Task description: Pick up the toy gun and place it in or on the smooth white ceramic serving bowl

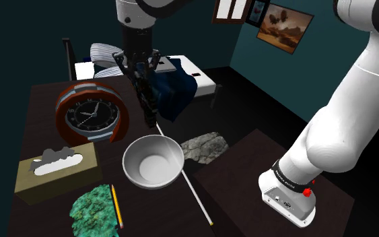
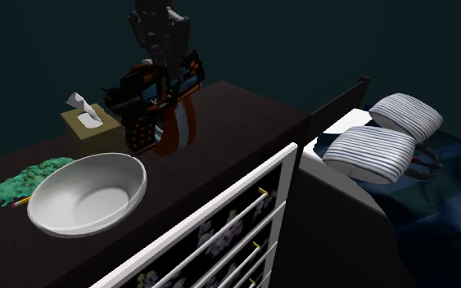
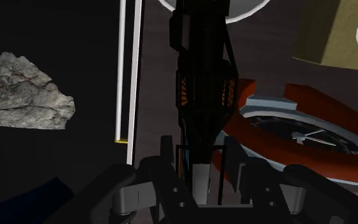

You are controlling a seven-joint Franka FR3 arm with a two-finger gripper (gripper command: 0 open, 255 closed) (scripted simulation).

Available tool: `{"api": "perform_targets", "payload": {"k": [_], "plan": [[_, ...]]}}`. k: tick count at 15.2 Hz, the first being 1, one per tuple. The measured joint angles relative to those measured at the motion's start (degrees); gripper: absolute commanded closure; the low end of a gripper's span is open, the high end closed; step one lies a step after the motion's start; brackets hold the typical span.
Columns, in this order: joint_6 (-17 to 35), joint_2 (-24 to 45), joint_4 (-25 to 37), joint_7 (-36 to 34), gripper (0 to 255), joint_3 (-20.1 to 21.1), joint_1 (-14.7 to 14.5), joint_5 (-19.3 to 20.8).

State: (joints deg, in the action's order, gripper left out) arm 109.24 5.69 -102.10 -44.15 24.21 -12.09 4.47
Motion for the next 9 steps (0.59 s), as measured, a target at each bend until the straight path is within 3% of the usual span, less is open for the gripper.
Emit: {"api": "perform_targets", "payload": {"k": [9], "plan": [[-0.6,-12.2,-10.6,-6.0,255,3.9,-3.8,-5.5]]}}
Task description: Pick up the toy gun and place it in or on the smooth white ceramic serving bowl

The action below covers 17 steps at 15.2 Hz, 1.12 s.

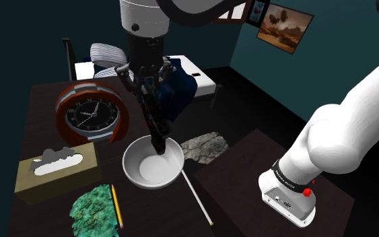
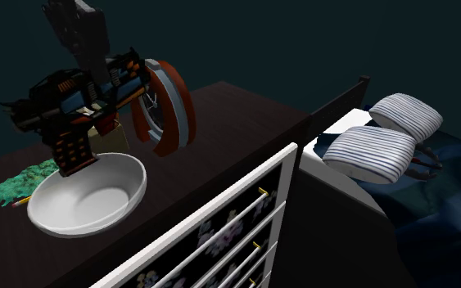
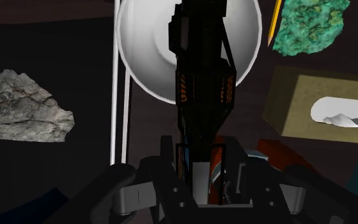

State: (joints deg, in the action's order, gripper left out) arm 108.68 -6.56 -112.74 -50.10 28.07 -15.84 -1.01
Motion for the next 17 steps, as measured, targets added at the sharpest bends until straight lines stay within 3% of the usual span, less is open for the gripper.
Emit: {"api": "perform_targets", "payload": {"k": [4,17], "plan": [[1.1,-2.2,-3.1,-1.5,255,1.0,-1.0,-1.1],[11.1,0.1,-11.1,-2.7,255,1.7,-1.2,-0.1]]}}
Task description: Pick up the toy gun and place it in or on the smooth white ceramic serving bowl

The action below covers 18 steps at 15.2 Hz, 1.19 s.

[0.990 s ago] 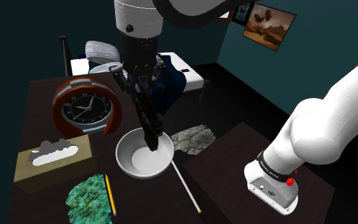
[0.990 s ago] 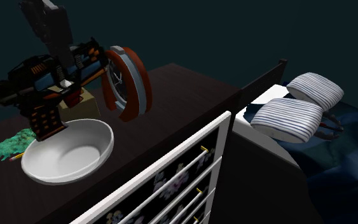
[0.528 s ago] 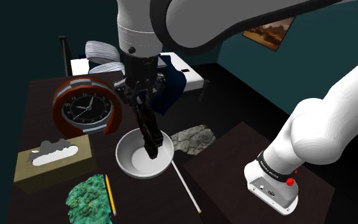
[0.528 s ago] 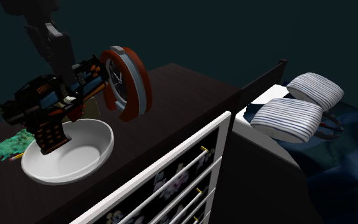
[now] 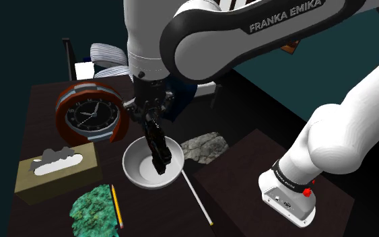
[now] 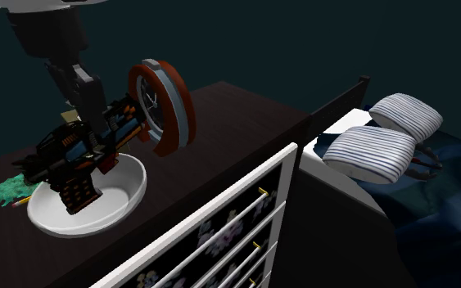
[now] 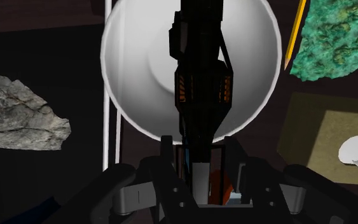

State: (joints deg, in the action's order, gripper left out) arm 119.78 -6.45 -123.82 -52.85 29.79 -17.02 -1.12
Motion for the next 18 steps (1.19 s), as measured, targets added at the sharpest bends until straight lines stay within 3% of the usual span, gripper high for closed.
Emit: {"api": "perform_targets", "payload": {"k": [5,11,12,18], "plan": [[3.8,1.7,-2.3,-0.8,255,0.3,0.0,1.0],[4.6,2.1,-2.8,-1.0,255,0.4,0.0,1.2],[4.6,2.1,-2.8,-1.0,0,0.4,0.0,1.2],[4.6,2.1,-2.8,-1.0,0,0.4,0.0,1.2]]}}
